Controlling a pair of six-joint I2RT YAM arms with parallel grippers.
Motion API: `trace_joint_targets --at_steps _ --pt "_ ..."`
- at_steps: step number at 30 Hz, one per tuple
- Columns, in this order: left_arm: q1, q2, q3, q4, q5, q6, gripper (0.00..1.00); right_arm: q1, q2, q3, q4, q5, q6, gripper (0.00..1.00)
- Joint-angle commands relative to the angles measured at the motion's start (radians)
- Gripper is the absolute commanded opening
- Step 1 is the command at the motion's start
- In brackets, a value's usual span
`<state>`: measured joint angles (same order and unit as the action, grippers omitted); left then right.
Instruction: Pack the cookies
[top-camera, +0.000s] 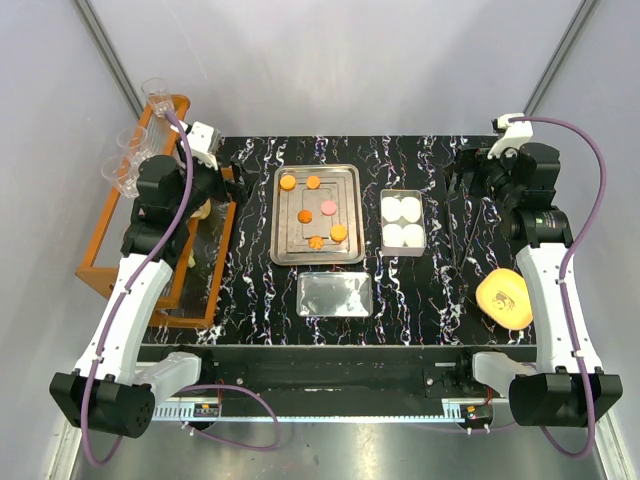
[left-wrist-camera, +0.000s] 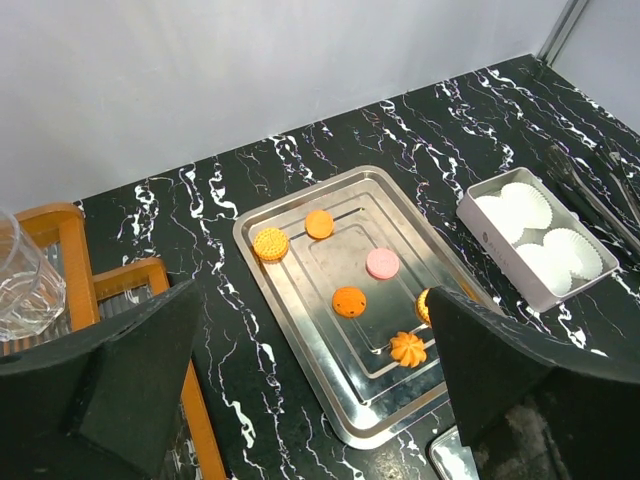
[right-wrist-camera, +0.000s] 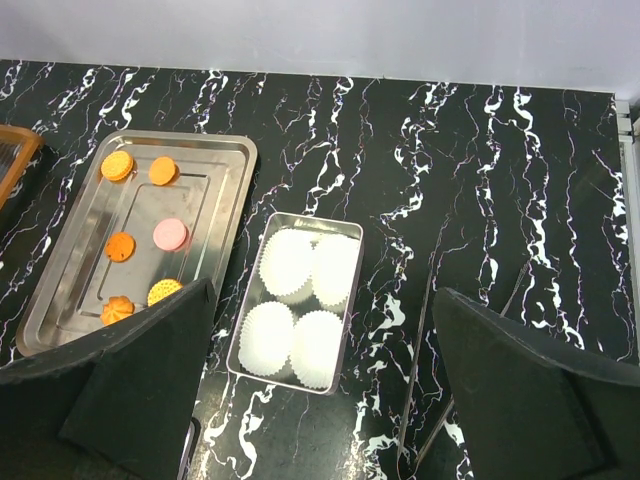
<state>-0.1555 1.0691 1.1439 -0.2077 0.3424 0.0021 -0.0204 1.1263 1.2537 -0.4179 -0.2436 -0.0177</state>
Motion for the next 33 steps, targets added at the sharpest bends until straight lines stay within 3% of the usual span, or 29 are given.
trace_joint_targets --at_steps 1,11,23,33 --pt "-0.004 -0.012 0.033 0.062 -0.029 0.012 0.99 0.007 -0.007 0.046 0.008 0.024 -0.001 1.00" --pt "-0.004 -0.012 0.019 0.054 -0.039 0.019 0.99 0.007 0.009 0.055 -0.028 0.061 0.001 1.00" --pt "-0.004 -0.012 -0.047 0.070 -0.039 0.035 0.99 0.007 0.110 -0.092 -0.154 0.302 -0.068 1.00" --pt "-0.004 -0.020 -0.098 0.082 -0.054 0.056 0.99 0.007 0.332 -0.134 -0.194 0.385 -0.070 1.00"
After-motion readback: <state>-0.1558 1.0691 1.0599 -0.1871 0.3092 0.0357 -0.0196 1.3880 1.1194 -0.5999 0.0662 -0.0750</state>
